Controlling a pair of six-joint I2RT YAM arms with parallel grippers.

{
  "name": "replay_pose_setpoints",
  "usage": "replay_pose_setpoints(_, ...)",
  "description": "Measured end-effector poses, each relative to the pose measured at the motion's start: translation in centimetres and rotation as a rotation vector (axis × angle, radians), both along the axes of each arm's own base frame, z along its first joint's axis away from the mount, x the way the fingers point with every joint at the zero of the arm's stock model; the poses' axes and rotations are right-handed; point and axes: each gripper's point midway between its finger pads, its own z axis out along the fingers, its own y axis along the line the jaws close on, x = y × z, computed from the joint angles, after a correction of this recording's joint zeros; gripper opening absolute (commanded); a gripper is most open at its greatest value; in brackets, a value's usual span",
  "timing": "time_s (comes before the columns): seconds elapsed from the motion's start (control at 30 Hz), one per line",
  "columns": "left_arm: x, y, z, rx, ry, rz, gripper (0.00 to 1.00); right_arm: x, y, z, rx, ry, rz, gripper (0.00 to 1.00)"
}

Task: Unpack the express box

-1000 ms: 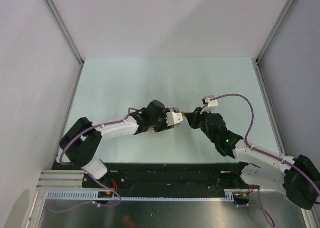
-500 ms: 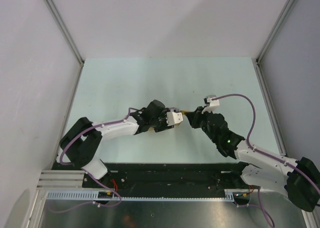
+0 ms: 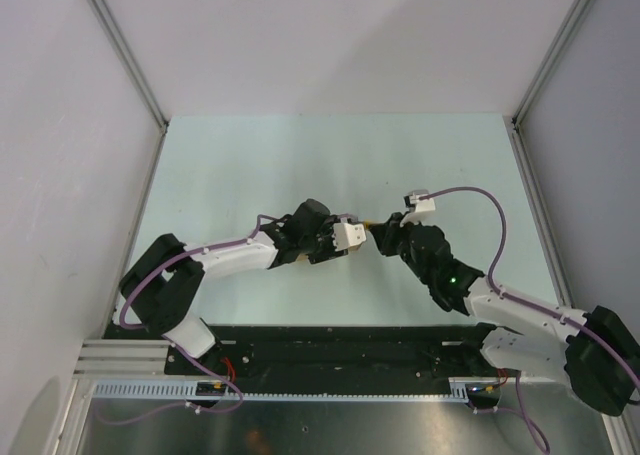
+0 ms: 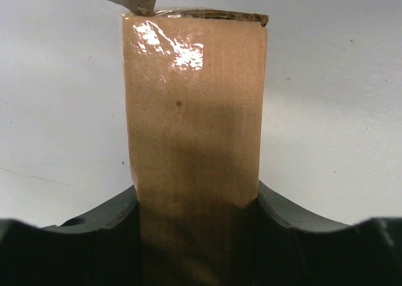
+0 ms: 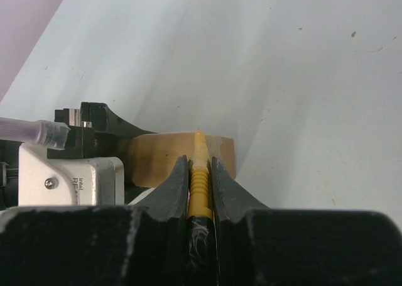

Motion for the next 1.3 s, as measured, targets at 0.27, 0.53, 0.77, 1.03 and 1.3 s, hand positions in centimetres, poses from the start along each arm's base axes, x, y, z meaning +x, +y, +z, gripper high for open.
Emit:
replay_pose_setpoints(0.27, 0.1, 0.0, 0.0, -0.001, 0.007, 0.008, 0.35, -0.1, 0.4, -0.4, -0.005, 0.005, -0.003, 0.0)
replay_pose_setpoints(0.53, 0.2, 0.0, -0.1, 0.004, 0.032, 0.02, 0.31, -1.6, 0.2, -1.3, -0.024, 0.068, -0.014, 0.0)
replay_pose_setpoints(0.77, 0.2, -0.1, -0.3, 0.01, 0.07, 0.025, 0.31, -2.4, 0.1, -1.6, -0.015, 0.102, -0.046, 0.0)
replay_pose_setpoints(1.03, 0.4, -0.1, -0.2, -0.008, 0.086, 0.049, 0.33, -5.4, -1.1, -0.5, 0.011, 0.145, 0.005, 0.0)
replay_pose_setpoints(1.3, 0.5, -0.1, -0.2, -0.003, 0.082, 0.062, 0.29, -5.1, -4.0, 1.2, 0.046, 0.116, -0.043, 0.0)
